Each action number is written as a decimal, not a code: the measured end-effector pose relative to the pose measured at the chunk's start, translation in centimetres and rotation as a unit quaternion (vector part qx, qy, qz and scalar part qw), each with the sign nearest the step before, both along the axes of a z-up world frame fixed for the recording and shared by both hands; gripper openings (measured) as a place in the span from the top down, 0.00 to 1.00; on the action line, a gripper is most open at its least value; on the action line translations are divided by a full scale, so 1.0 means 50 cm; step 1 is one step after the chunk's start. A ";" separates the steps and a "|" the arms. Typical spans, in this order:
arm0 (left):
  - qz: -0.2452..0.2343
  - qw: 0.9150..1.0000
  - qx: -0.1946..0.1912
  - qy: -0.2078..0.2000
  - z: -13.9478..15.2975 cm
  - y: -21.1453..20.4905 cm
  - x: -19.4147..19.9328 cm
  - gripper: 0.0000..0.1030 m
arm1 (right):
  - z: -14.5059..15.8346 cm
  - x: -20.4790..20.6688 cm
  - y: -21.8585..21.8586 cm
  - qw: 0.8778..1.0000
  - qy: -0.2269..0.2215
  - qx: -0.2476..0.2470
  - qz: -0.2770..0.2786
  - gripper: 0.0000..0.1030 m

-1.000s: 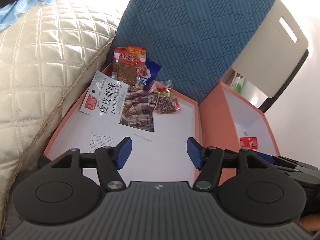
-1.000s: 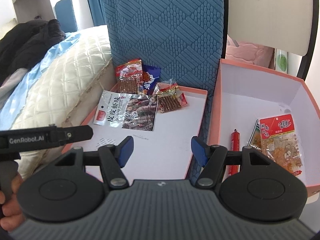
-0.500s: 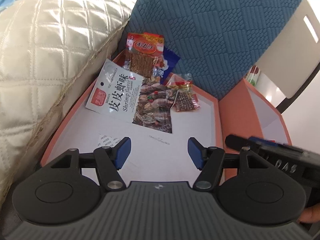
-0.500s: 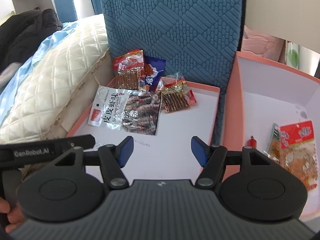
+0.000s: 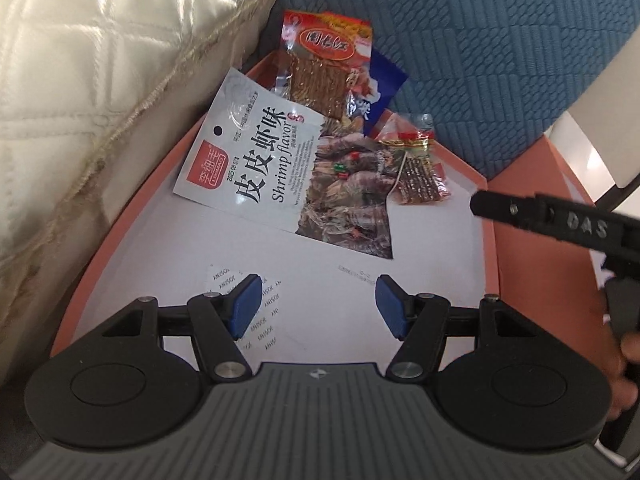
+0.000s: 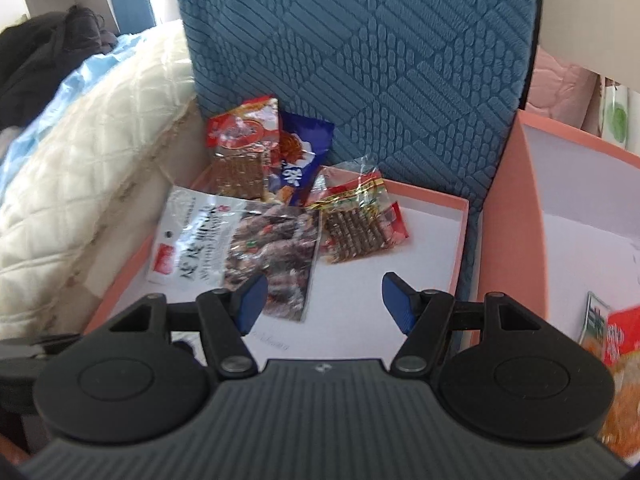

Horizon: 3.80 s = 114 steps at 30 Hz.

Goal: Organize snacks

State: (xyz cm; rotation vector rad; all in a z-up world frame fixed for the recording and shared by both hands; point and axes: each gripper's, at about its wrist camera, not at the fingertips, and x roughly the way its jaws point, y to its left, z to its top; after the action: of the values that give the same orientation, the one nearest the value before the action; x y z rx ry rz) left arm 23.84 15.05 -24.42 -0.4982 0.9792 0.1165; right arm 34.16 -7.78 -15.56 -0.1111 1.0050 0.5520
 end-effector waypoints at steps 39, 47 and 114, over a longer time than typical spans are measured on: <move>-0.086 0.983 0.158 -0.022 -0.068 -0.050 0.195 0.01 | -0.200 0.215 0.122 0.992 0.052 -0.073 0.085 0.13; -0.069 0.982 0.176 -0.006 -0.083 -0.060 0.214 0.00 | -0.198 0.175 0.136 0.992 0.033 -0.072 0.100 0.47; -0.048 0.991 0.104 -0.067 -0.033 -0.012 0.123 0.10 | -0.063 0.074 0.059 0.999 0.033 -0.015 0.008 0.50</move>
State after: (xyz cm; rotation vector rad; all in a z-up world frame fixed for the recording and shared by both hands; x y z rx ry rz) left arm 29.98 14.43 -26.06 -0.2636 0.8470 0.0967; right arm 37.85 -4.84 -18.70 -0.1277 1.0783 0.5579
